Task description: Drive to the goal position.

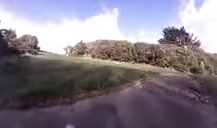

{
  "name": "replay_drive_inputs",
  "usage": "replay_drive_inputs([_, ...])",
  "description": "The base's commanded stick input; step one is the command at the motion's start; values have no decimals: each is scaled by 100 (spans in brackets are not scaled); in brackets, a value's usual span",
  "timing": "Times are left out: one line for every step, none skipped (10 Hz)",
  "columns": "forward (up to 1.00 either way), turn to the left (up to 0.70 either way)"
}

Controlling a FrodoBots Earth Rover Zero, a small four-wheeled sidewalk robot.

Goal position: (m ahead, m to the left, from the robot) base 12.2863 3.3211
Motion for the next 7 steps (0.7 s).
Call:
replay_drive_inputs([70,-34])
replay_drive_inputs([70,-34])
replay_drive_inputs([70,-34])
replay_drive_inputs([70,-34])
replay_drive_inputs([70,-34])
replay_drive_inputs([70,-34])
replay_drive_inputs([70,-34])
